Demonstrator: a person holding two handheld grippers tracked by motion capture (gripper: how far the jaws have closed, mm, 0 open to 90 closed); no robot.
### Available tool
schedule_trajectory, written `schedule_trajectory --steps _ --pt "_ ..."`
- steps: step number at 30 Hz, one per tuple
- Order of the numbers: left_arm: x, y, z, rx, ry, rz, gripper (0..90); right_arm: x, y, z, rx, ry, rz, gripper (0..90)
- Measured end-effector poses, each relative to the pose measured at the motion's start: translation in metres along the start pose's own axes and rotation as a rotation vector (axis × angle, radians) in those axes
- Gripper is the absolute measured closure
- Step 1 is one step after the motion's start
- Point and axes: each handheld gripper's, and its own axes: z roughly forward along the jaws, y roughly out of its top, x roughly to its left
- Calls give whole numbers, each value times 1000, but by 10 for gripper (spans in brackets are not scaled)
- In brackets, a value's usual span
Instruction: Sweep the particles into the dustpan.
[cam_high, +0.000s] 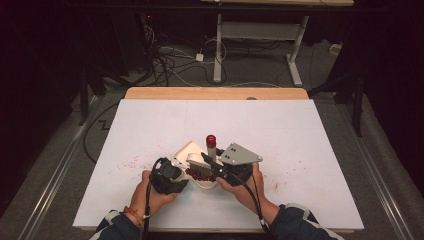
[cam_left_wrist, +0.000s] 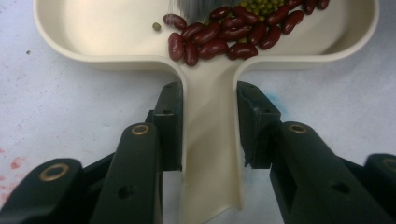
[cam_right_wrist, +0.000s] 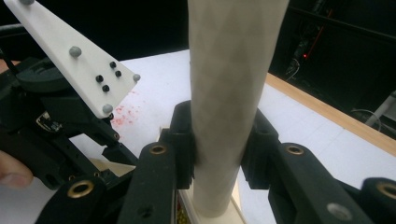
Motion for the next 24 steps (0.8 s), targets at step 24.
schedule_trajectory --steps 24 --pt "16 -6 -8 1 14 -33 639 -49 2 -35 -30 -20 53 701"
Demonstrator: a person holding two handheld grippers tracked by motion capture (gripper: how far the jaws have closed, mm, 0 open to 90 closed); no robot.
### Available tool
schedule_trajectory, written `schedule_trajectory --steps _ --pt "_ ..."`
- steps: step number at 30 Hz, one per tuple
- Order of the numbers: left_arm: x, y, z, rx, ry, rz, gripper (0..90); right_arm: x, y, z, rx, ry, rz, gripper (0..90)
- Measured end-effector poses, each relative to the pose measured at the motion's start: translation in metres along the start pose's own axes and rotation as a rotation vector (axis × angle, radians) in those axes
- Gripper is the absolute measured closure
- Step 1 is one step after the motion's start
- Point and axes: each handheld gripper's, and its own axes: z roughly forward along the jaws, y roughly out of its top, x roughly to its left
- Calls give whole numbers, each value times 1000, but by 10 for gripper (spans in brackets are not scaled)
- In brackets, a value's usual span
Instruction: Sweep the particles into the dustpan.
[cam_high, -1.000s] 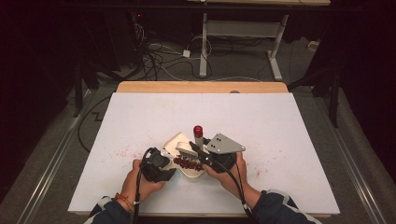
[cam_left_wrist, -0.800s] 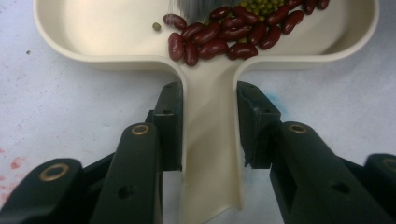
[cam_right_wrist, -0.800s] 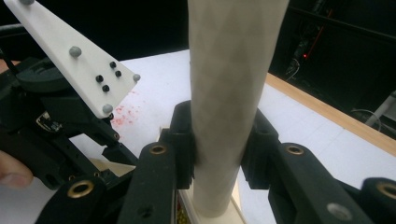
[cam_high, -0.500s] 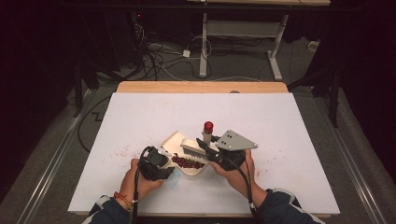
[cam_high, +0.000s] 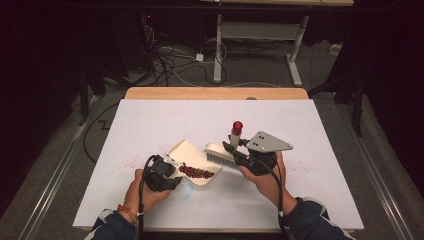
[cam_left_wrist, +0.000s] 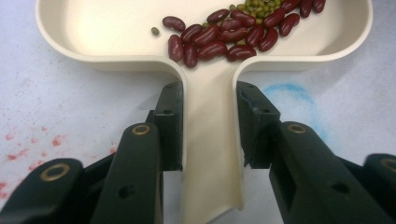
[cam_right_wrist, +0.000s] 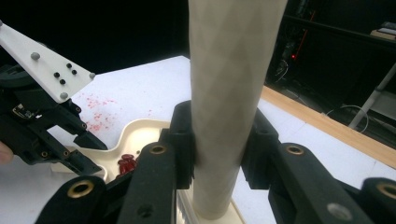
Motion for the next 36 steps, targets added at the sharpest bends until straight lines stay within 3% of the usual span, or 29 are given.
schedule_trajectory --steps 7,19,30,36 --pt "4 -3 -2 -1 6 -10 638 -6 0 -11 14 13 -8 701" --pt "10 -5 -2 -1 13 -29 638 -32 -7 -38 28 26 -15 701" --pt "16 -9 -3 -8 33 -63 638 -58 -22 -71 54 7 13 701" --pt "21 -11 -3 -5 34 -82 638 -70 -27 -87 59 36 71 701"
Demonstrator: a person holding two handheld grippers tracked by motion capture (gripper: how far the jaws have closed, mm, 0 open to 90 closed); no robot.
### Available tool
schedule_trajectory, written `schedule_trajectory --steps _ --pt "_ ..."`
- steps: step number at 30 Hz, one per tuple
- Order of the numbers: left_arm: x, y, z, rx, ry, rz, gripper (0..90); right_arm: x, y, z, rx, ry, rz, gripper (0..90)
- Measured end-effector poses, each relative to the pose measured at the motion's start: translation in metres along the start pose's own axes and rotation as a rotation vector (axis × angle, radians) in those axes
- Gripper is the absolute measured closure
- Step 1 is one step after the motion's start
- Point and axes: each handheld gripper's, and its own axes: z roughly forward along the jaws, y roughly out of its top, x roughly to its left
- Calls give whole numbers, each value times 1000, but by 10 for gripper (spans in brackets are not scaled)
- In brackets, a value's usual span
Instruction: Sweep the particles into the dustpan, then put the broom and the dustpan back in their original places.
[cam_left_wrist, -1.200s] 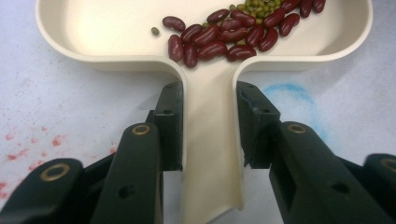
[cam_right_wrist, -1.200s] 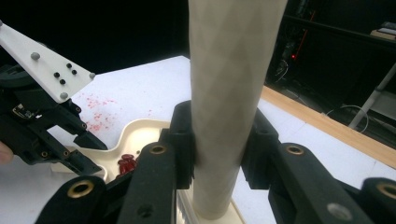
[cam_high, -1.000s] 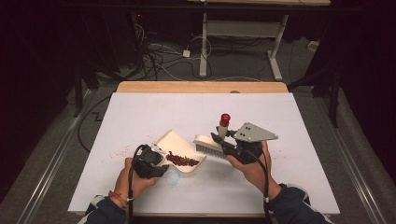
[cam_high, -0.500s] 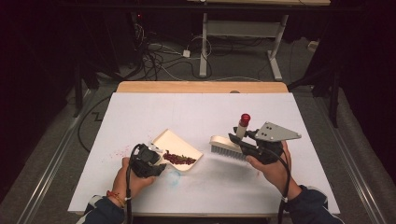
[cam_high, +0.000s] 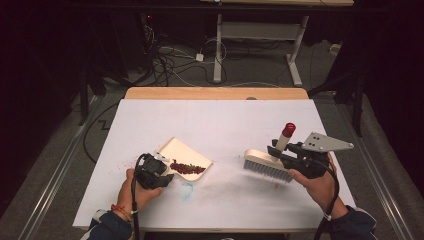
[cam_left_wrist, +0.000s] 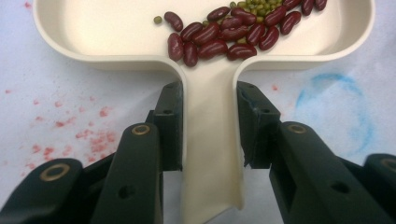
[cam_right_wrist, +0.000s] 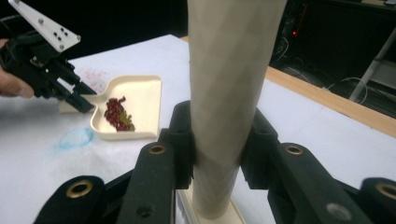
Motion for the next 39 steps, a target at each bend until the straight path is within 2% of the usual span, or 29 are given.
schedule_trajectory --steps 8,18,25,32,39 --pt "8 0 1 -2 2 -21 637 -6 -4 -15 36 23 -6 701" --pt "18 1 1 -8 37 -49 638 -7 -11 -23 87 33 -16 701" --pt "25 2 2 -14 34 -73 638 -5 -12 -25 104 82 -8 701" --pt "25 5 4 -15 45 -83 637 -6 -15 -23 153 100 -4 701" --pt "22 7 6 -21 54 -112 636 -9 -17 -28 172 84 -2 701"
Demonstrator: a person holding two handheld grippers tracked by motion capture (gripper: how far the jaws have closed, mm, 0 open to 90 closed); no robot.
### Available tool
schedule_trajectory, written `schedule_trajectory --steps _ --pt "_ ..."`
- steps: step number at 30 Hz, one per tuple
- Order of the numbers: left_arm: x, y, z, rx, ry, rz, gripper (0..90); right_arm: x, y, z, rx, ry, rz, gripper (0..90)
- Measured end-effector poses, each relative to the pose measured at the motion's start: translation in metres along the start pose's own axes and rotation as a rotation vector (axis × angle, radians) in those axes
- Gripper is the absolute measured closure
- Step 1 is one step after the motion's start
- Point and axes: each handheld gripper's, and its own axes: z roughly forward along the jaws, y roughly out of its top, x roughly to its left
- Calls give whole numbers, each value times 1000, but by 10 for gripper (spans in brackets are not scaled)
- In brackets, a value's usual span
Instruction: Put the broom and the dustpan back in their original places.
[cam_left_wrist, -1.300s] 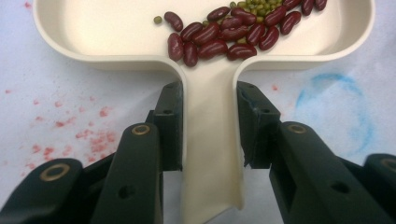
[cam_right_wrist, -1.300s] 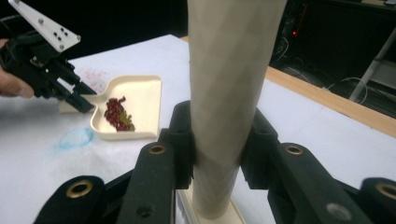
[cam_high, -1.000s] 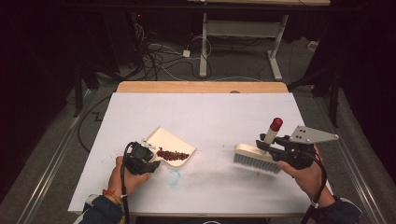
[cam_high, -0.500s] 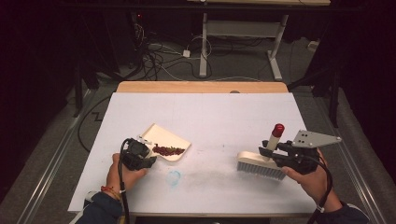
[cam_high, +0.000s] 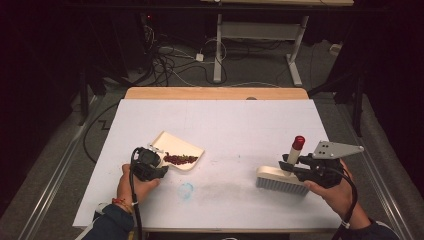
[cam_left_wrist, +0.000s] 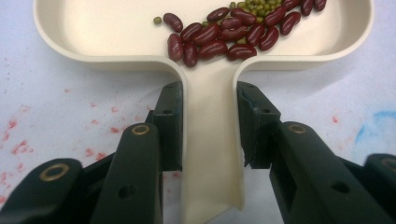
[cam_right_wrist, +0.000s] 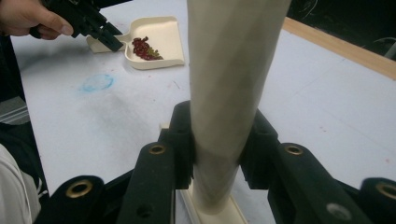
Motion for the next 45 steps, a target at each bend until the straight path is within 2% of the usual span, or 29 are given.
schedule_trajectory --steps 3,6,9,12,14,17,19,21,25,26,28,29,31,33,36,40,42,45 --pt "-2 0 0 -9 -13 -22 630 -1 3 0 7 3 -3 701" --pt "-9 -2 0 -13 -68 -44 558 -3 4 7 24 4 0 700" --pt "-21 -6 0 -5 -102 -21 516 -11 7 15 26 9 20 700" --pt "-30 -9 -4 -36 -92 -16 488 -23 11 24 34 5 44 695" --pt "-33 -11 -6 -47 -70 4 490 -32 14 32 45 -2 55 678" --pt "-35 -16 -9 -81 -83 21 482 -46 20 47 75 -11 65 660" --pt "-36 -18 -12 -103 -58 55 449 -53 23 57 98 -23 75 649" --pt "-34 -22 -18 -148 -52 96 402 -60 24 66 113 -39 93 639" --pt "-31 -33 -34 -285 -27 199 324 -70 24 80 149 -69 117 615" --pt "-30 -36 -36 -313 -3 215 293 -73 23 84 157 -77 123 609" --pt "-28 -41 -41 -348 -6 248 242 -77 21 91 168 -87 136 599" --pt "-26 -44 -43 -370 11 257 234 -80 20 95 179 -98 148 593" --pt "-21 -47 -47 -403 5 262 210 -85 18 101 194 -116 167 583" --pt "-15 -51 -48 -415 30 271 206 -89 15 108 211 -132 185 574" --pt "-9 -55 -46 -389 87 278 206 -92 13 116 222 -154 197 565" --pt "-3 -61 -47 -387 68 271 206 -94 12 125 236 -191 199 557" --pt "-4 -63 -48 -376 70 275 206 -95 12 129 241 -233 199 547" --pt "-6 -67 -51 -390 51 270 207 -95 12 133 256 -263 201 493"
